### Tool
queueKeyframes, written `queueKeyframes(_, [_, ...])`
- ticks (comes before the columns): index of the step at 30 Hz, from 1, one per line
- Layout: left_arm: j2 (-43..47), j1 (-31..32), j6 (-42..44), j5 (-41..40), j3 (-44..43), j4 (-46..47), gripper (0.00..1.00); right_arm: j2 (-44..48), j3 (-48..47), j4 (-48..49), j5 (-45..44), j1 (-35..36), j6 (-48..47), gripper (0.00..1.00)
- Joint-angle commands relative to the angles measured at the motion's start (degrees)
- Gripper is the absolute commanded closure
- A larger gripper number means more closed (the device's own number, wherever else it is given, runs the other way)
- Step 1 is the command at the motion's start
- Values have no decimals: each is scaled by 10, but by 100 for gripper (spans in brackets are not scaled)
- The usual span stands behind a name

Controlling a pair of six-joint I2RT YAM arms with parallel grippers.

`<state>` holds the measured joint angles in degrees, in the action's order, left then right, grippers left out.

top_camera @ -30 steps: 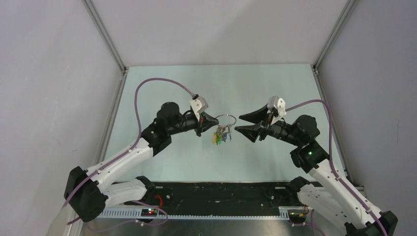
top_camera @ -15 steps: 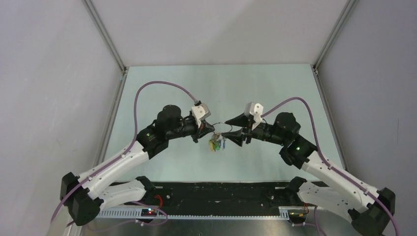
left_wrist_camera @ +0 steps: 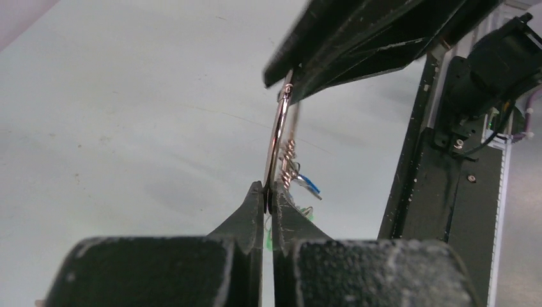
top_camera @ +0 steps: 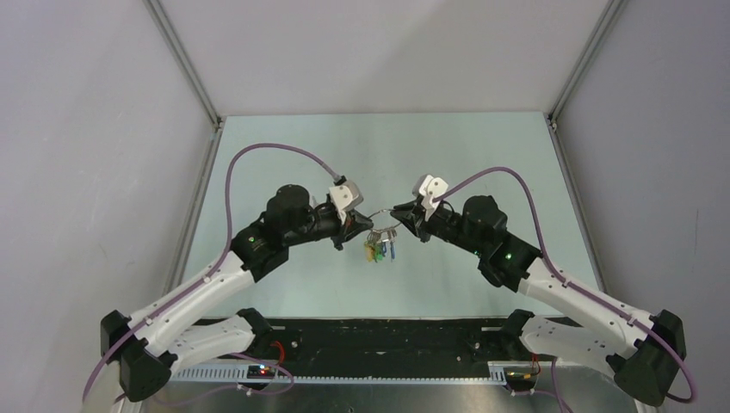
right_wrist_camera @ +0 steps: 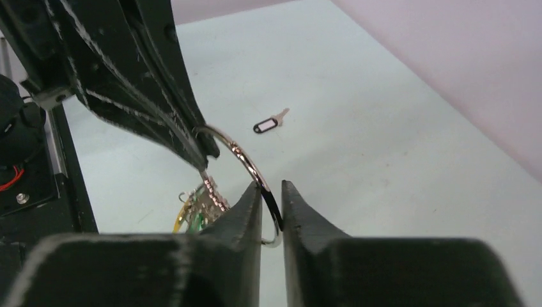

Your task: Remove the keys from the keyring

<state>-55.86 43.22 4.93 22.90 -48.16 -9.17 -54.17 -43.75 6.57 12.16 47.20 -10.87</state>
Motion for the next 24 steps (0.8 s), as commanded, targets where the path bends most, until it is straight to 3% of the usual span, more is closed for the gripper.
queueKeyframes(1, [21, 3, 1, 14, -26, 27, 100, -7, -24, 15, -35, 6, -8, 98])
queueKeyframes(4, [26, 4, -22, 4, -28, 43, 96, 4, -24, 27, -51, 10, -9, 100])
queueKeyframes(8, [44, 4, -43, -18, -7, 78, 69, 29, -24, 45, -61, 10, -22, 100])
queueKeyframes(10, [60, 3, -45, -38, 12, 98, 45, 39, -24, 55, -64, 10, -29, 100])
queueKeyframes(14, [106, 2, -61, -80, 65, 151, 27, 57, -24, 66, -67, 10, -42, 100])
queueKeyframes(18, [144, 0, -72, -123, 123, 208, 20, 73, -24, 71, -56, 9, -53, 100])
queueKeyframes(24, [158, -2, -74, -120, 152, 240, 24, 101, -24, 62, -26, 5, -67, 100])
